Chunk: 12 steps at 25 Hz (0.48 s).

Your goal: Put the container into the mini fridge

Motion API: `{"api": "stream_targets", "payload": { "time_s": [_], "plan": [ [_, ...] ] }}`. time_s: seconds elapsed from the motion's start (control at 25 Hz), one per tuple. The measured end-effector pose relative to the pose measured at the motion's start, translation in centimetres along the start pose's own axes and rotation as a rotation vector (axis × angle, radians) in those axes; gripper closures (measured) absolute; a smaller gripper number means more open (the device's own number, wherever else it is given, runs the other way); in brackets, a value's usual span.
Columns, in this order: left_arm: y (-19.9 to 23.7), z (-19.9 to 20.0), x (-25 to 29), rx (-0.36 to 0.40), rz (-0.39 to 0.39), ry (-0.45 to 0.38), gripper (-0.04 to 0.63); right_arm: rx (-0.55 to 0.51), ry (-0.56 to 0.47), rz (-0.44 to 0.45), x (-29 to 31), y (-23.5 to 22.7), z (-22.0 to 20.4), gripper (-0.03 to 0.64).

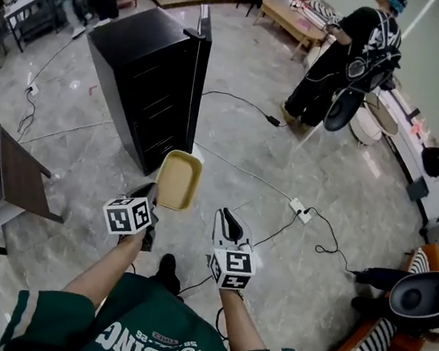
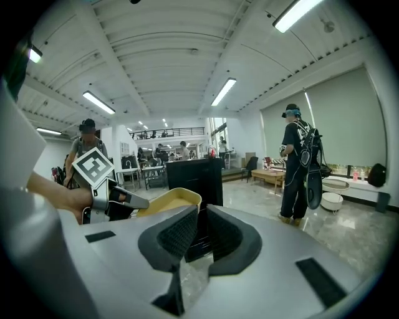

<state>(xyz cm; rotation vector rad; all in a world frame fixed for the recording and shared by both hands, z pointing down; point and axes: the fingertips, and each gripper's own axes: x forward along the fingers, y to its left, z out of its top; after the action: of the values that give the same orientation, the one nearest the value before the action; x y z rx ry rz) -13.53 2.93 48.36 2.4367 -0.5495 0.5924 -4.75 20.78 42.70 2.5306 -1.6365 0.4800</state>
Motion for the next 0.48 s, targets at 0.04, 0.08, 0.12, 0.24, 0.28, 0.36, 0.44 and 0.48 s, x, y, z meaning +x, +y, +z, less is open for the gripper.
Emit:
{"api": "stream_targets", "payload": {
  "time_s": [0.04, 0.08, 0.12, 0.24, 0.28, 0.36, 0.44, 0.48],
  "plan": [
    [0.2, 0.3, 0.4, -0.004, -0.001, 0.001, 0.569, -0.001, 0.002, 0.001, 0.6, -0.1, 0.1, 0.578],
    [0.5, 0.6, 0.8, -0.007, 0.000, 0.001, 0.569, -0.003, 0.003, 0.003, 1.1, -0.1, 0.3, 0.579],
    [0.8, 0.9, 1.1, -0.010, 0.000, 0.000, 0.569, -0.005, 0.005, 0.005, 1.7, -0.2, 0.4, 0.578],
    [1.6, 1.6, 2.0, -0.014, 0.004, 0.000, 0.569, -0.008, 0.015, 0.008, 3.1, -0.3, 0.5, 0.578],
    [1.9, 1.8, 2.3, -0.017, 0.006, 0.003, 0.569, -0.009, 0.018, 0.009, 3.6, -0.4, 0.6, 0.578],
    [2.5, 2.2, 3.0, -0.023, 0.009, 0.006, 0.569, -0.010, 0.023, 0.012, 4.6, -0.5, 0.7, 0.579],
    [3.0, 2.5, 3.6, -0.027, 0.012, 0.008, 0.569, -0.013, 0.025, 0.015, 5.5, -0.5, 0.9, 0.578],
    [3.3, 2.7, 4.0, -0.028, 0.012, 0.009, 0.569, -0.014, 0.026, 0.017, 6.0, -0.5, 0.9, 0.578]
  ]
}}
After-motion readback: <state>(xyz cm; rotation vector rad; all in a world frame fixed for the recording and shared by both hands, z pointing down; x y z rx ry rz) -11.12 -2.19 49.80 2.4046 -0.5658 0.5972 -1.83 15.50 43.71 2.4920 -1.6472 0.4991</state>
